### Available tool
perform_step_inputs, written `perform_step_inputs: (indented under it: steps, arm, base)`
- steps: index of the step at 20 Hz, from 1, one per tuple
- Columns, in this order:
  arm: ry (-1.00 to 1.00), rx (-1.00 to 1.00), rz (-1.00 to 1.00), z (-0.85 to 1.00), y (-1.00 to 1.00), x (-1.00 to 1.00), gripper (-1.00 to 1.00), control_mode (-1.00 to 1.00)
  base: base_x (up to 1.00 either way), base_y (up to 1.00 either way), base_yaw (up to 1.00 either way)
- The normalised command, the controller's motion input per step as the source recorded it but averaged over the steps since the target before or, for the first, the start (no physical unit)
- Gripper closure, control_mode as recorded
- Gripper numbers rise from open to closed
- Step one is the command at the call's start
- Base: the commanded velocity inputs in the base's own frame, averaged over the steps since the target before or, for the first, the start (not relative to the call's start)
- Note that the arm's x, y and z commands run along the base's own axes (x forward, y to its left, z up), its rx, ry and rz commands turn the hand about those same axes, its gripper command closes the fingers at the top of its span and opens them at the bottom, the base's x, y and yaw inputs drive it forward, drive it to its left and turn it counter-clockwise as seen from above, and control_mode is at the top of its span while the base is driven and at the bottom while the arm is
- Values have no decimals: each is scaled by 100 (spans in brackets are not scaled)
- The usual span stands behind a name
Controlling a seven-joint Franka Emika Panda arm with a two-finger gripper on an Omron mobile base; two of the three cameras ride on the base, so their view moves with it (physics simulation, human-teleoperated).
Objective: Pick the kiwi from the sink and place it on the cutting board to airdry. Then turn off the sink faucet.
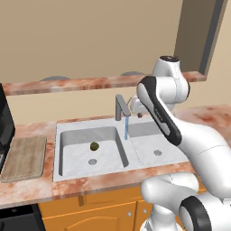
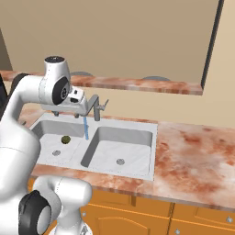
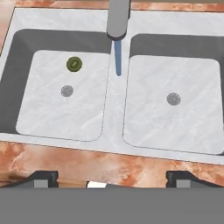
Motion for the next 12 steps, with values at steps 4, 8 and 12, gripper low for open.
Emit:
perform_step_inputs:
  steps: [4, 8, 12]
  arm:
    - [0, 0, 3, -15, 48, 1, -100, -100]
    - [0, 0, 6, -15, 57, 10, -100, -100]
    - [0, 0, 8, -16, 55, 9, -100, -100]
  base:
    - [0, 0, 0]
    - [0, 0, 0]
    - [0, 0, 0]
